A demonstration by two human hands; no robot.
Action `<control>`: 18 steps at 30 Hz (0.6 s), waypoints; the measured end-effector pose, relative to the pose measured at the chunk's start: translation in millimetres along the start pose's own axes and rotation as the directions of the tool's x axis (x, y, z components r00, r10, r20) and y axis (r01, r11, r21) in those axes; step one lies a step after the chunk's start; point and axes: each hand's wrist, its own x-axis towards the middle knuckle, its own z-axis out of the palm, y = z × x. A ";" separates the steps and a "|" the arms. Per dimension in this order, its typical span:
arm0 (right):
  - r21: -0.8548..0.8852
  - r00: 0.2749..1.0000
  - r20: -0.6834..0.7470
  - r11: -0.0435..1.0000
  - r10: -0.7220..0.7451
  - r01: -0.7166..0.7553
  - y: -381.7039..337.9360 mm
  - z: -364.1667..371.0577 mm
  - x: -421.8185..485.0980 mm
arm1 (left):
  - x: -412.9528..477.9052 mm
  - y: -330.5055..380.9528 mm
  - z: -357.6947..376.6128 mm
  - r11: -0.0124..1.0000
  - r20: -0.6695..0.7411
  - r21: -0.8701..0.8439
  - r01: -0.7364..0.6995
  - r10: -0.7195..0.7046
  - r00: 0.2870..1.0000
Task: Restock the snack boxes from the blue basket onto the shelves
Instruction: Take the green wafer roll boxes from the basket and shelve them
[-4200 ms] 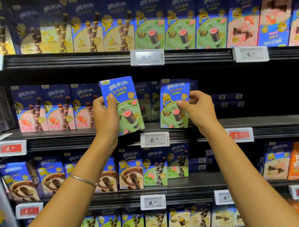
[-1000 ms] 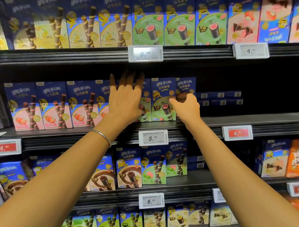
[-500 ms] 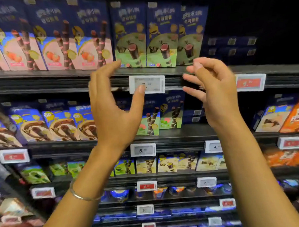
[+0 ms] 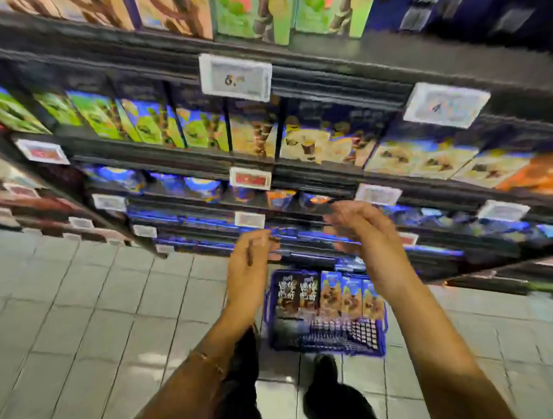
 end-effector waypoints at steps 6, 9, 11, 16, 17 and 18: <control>-0.093 0.928 0.036 0.926 0.371 -0.366 149.5 -34.7 17.8 | -56.4 -109.9 24.7 0.905 -0.089 -0.080 0.418 -0.424 0.901; -0.277 0.909 0.032 0.877 0.416 -0.392 229.5 -45.3 20.8 | -75.5 -158.7 31.9 0.868 -0.116 -0.041 0.495 -0.496 0.860; -0.375 0.908 0.068 0.854 0.413 -0.360 284.0 -51.7 23.0 | -84.1 -196.6 33.1 0.851 -0.110 -0.053 0.522 -0.524 0.844; -0.538 0.906 0.106 0.790 0.409 -0.294 429.1 -54.5 47.1 | -90.1 -322.7 35.8 0.701 -0.083 -0.104 0.705 -0.713 0.696; -0.575 0.907 0.107 0.769 0.407 -0.277 460.0 -55.1 57.0 | -87.5 -350.9 35.5 0.682 -0.073 -0.116 0.722 -0.731 0.678; -0.620 0.896 0.118 0.737 0.428 -0.270 491.6 -56.1 66.5 | -85.2 -377.3 35.0 0.665 -0.076 -0.121 0.737 -0.747 0.661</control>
